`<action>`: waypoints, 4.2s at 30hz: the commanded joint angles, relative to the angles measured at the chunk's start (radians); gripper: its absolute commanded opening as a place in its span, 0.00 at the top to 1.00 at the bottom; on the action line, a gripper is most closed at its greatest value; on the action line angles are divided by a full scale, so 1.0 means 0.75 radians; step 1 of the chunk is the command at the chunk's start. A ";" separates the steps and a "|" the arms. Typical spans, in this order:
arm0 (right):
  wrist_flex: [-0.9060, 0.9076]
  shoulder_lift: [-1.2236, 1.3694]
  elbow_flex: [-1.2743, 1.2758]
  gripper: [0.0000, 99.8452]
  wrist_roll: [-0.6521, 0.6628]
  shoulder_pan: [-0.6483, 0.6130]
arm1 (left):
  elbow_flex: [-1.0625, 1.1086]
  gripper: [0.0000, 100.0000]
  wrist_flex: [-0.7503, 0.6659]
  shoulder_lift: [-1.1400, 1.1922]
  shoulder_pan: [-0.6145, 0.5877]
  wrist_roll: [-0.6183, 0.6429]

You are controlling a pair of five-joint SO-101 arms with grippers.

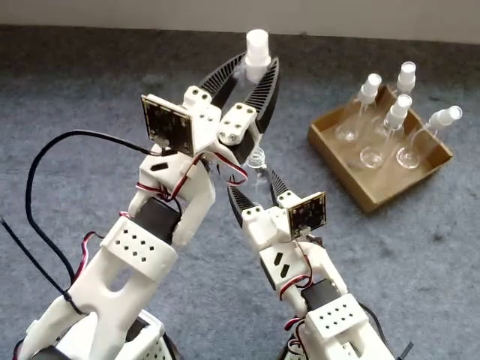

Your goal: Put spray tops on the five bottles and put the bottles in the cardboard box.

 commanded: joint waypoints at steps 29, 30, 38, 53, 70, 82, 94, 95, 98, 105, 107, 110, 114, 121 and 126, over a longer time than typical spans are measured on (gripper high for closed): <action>0.003 -0.015 0.165 0.97 0.012 -0.005 | 0.562 1.00 0.350 -0.441 0.118 0.023; 0.003 -0.015 0.165 0.97 0.012 -0.005 | 0.562 1.00 0.350 -0.441 0.120 0.023; 0.003 -0.017 0.165 0.97 0.012 -0.005 | 0.562 1.00 0.354 -0.441 0.138 0.023; 0.003 -0.017 0.167 0.97 -0.010 -0.003 | 0.568 1.00 0.352 -0.441 0.128 0.020; 0.003 -0.017 0.165 0.97 -0.272 0.097 | 0.572 1.00 0.350 -0.439 0.126 0.012; 0.003 -0.017 0.167 0.97 -0.270 0.101 | 0.572 0.85 0.358 -0.439 0.126 0.014; 0.003 -0.017 0.167 0.97 -0.270 0.101 | 0.560 0.82 0.452 -0.688 0.126 -0.141; 0.003 -0.017 0.167 0.97 -0.270 0.101 | 0.557 0.82 0.522 -0.744 0.126 -0.143; 0.001 -0.017 0.167 0.97 -0.270 0.101 | 0.562 0.82 0.677 -0.920 0.118 -0.145; 0.001 -0.017 0.167 0.97 -0.270 0.101 | 0.631 0.87 0.990 -1.276 -0.069 -0.137; 0.001 -0.017 0.167 0.97 -0.270 0.101 | 0.709 0.95 1.066 -1.357 -0.069 -0.137; 0.001 -0.017 0.167 0.97 -0.270 0.103 | 0.842 0.98 1.072 -1.478 -0.064 -0.137; 0.001 -0.017 0.165 0.97 -0.270 0.107 | 1.010 0.95 1.072 -1.544 -0.064 -0.137; -0.009 -0.017 0.154 0.97 -0.268 0.236 | 1.040 1.00 1.270 -1.527 0.109 -0.141; -0.011 -0.019 0.152 0.97 -0.270 0.226 | 1.065 0.99 1.336 -1.527 0.275 -0.141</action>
